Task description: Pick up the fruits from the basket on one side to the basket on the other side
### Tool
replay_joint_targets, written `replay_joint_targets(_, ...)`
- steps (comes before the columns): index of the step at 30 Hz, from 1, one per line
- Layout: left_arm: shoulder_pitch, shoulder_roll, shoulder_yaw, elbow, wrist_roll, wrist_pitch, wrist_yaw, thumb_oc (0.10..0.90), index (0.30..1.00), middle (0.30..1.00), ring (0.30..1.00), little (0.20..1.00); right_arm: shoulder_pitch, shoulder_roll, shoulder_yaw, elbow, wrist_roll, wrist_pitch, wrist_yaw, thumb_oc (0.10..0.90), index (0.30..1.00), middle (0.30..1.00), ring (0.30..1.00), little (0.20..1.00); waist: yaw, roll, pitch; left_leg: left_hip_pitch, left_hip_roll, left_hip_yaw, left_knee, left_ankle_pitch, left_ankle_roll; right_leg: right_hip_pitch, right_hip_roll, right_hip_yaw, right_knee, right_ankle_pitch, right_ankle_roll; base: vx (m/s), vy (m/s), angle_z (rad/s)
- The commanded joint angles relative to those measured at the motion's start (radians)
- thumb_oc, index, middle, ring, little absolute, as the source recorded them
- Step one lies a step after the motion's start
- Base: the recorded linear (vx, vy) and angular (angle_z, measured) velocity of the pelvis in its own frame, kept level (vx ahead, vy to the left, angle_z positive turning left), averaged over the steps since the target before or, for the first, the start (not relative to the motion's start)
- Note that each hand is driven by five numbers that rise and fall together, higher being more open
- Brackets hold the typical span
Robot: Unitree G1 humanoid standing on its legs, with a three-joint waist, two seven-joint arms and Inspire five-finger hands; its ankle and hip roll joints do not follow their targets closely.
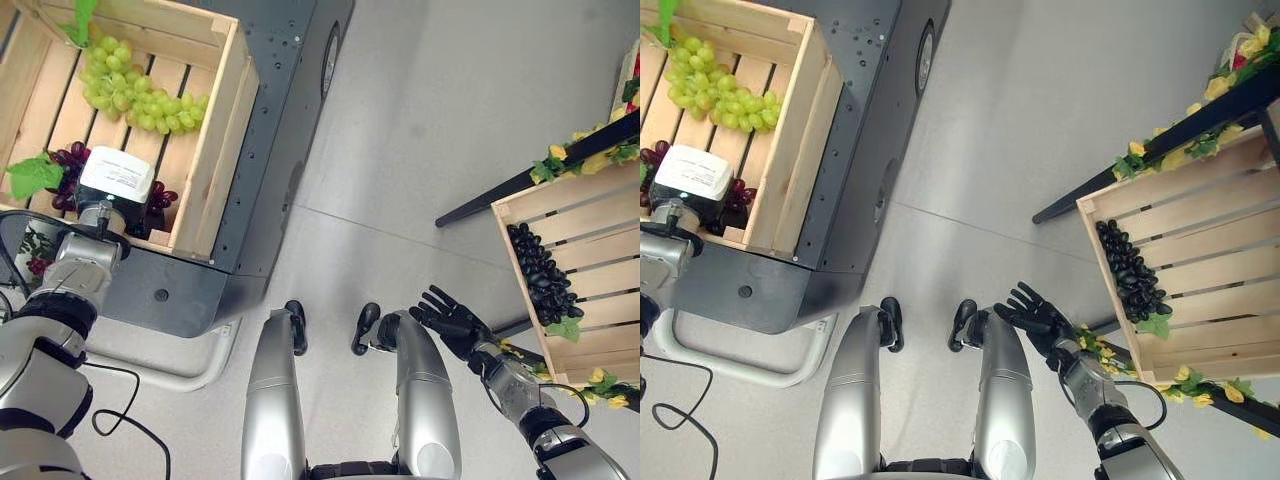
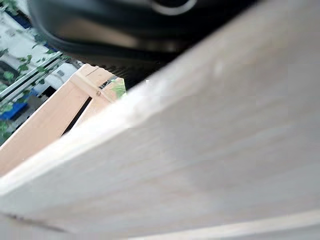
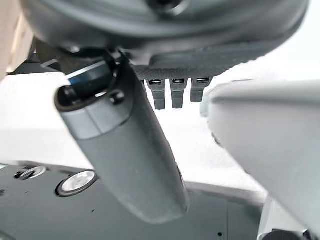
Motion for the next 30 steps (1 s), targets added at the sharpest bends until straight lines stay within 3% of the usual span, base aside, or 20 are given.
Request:
replay_joint_targets(1,0.028,0.054,0.118,0.012,-0.253,0.033,0.113,0.4,0.3,0.3,0.3,0.3,0.075,-0.074,-0.087,-0.061,0.065,-0.032,0.025,0.8,0.9,0.9,0.9,0.9,0.015,0.047,-0.013,0.142,-0.052,0.091,-0.136,-0.06,0.025,0.097,-0.007,0.0,-0.03,-0.013,0.056,-0.02,0.001,-0.08)
replay_joint_targets(3,0.043,0.043,0.152,0.017,-0.336,0.02,0.147,0.4,0.3,0.3,0.3,0.3,0.077,-0.072,-0.09,-0.062,0.064,-0.032,0.021,0.8,0.9,0.9,0.9,0.9,0.014,0.052,-0.013,0.153,-0.055,0.091,-0.139,-0.059,0.024,0.105,-0.007,0.003,-0.03,-0.015,0.056,-0.01,-0.001,-0.03)
replay_joint_targets(7,0.1,-0.004,0.315,0.031,-0.539,-0.047,0.219,0.4,0.3,0.3,0.3,0.3,0.095,-0.055,-0.097,-0.07,0.048,-0.038,0.013,0.8,0.9,0.9,0.9,0.9,0.012,0.061,-0.013,0.211,-0.062,0.089,-0.155,-0.059,0.024,0.15,-0.007,0.013,-0.042,-0.018,0.058,0.0,0.0,0.0)
replay_joint_targets(15,0.179,-0.069,0.573,-0.007,-0.901,-0.129,0.246,0.4,0.3,0.3,0.3,0.3,0.148,-0.002,-0.096,-0.1,-0.003,-0.056,-0.005,0.8,0.9,0.9,0.9,0.9,0.0,0.069,-0.037,0.331,-0.075,0.078,-0.21,-0.057,0.025,0.249,-0.006,0.03,-0.084,-0.014,0.065,0.03,-0.021,0.0)
replay_joint_targets(19,0.218,-0.108,0.687,-0.027,-1.108,-0.23,0.223,0.4,0.3,0.3,0.3,0.3,0.174,0.03,-0.089,-0.115,-0.019,-0.07,-0.019,0.8,0.9,0.9,0.9,0.9,-0.004,0.071,-0.07,0.388,-0.083,0.073,-0.248,-0.057,0.03,0.293,-0.008,0.034,-0.116,0.001,0.073,0.05,-0.043,0.0)
replay_joint_targets(25,0.232,-0.138,0.729,-0.071,-1.229,-0.332,0.18,0.4,0.3,0.3,0.3,0.3,0.191,0.057,-0.08,-0.127,-0.026,-0.079,-0.021,0.8,0.9,0.9,0.9,0.9,-0.01,0.08,-0.114,0.465,-0.093,0.07,-0.319,-0.046,0.032,0.352,-0.006,0.041,-0.175,0.026,0.085,0.03,-0.052,0.0)
replay_joint_targets(30,0.243,-0.151,0.728,-0.097,-1.27,-0.39,0.138,0.4,0.3,0.3,0.3,0.3,0.201,0.078,-0.073,-0.122,-0.045,-0.106,-0.015,0.8,0.9,0.9,0.9,0.9,-0.011,0.091,-0.175,0.557,-0.111,0.052,-0.428,-0.012,0.023,0.448,0.012,0.043,-0.294,0.051,0.088,0.06,-0.077,-0.04)
